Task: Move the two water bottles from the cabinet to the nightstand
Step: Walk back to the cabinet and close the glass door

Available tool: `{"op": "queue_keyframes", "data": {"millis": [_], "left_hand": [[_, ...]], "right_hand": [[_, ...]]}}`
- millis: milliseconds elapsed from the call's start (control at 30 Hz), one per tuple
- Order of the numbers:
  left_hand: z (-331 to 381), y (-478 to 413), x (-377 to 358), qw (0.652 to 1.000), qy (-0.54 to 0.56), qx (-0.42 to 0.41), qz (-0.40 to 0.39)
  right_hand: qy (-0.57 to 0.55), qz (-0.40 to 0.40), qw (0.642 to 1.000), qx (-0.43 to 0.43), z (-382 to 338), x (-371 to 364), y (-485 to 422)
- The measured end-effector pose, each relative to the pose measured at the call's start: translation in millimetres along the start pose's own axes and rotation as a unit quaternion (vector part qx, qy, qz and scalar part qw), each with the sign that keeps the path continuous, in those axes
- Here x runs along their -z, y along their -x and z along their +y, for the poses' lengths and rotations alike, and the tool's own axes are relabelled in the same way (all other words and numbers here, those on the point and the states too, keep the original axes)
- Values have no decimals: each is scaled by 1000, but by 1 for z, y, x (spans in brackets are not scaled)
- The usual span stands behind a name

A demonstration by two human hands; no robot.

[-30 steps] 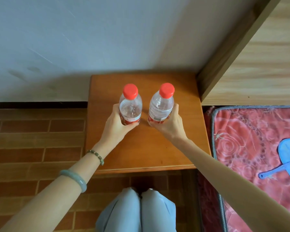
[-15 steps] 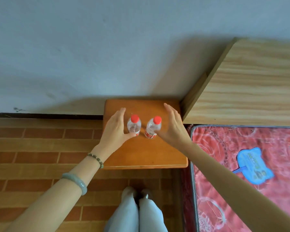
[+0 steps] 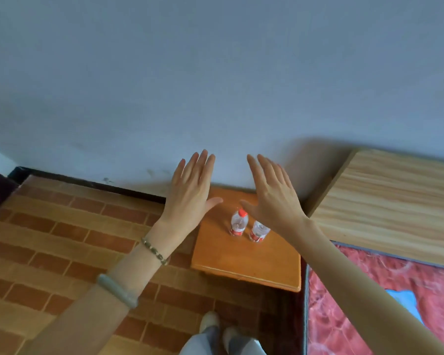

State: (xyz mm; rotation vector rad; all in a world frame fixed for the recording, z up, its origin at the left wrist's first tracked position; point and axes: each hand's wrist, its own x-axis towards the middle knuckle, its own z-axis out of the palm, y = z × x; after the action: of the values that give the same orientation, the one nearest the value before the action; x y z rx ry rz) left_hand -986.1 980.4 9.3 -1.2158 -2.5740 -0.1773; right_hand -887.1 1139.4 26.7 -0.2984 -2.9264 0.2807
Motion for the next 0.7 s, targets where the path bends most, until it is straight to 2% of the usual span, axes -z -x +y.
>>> {"op": "queue_keyframes", "data": {"millis": [167, 367, 500, 700], "left_hand": [[-21, 59, 38, 989, -90, 121, -5], [-24, 139, 72, 956, -139, 258, -6], [-15, 192, 94, 925, -158, 346, -18], [-8, 263, 124, 860, -188, 473, -39]], "right_hand": [[-8, -30, 993, 111, -51, 6, -3], [-29, -45, 962, 266, -117, 4, 7], [-40, -60, 931, 359, -159, 1, 24], [-80, -71, 877, 468, -226, 0, 48]]}}
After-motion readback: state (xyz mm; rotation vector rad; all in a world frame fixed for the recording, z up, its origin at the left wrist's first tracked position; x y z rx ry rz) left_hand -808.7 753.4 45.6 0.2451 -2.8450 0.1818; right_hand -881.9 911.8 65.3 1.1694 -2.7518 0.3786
